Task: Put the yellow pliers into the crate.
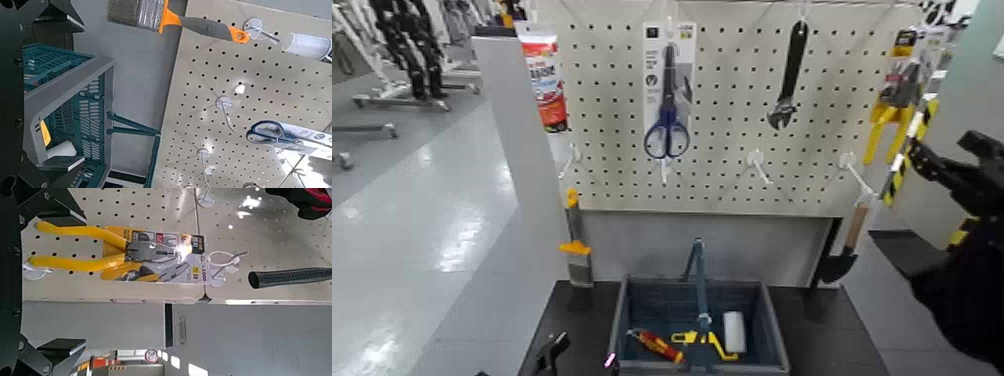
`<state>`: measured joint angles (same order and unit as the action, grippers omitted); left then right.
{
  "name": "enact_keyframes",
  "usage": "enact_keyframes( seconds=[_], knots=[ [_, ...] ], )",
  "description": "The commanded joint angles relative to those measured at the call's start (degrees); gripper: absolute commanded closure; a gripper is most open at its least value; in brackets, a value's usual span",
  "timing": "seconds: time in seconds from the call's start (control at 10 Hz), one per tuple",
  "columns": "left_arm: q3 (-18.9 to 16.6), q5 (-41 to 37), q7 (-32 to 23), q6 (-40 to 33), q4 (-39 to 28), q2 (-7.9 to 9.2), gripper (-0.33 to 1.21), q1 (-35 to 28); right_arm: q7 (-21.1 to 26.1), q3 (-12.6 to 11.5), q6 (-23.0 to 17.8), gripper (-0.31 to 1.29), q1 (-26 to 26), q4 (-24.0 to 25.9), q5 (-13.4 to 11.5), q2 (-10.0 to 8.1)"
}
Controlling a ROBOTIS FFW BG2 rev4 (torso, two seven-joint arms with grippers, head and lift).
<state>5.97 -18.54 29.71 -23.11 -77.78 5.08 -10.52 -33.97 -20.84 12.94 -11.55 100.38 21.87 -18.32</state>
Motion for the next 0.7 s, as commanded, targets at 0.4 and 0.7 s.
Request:
enact_keyframes(
  seconds=[0.4,0.7],
  knots=[
    [0.27,0.00,0.00,0.00,0.00,0.01,0.13,0.33,-12.44,4.75,4.29,0.21,-13.15,-15.04,8.01,-4.44],
    [0.62,0.00,0.00,0.00,0.09,0.19,0.13,0.59,-19.12,9.76,4.46,0.21,-19.30,-22.77,9.42,-6.20]
  ],
)
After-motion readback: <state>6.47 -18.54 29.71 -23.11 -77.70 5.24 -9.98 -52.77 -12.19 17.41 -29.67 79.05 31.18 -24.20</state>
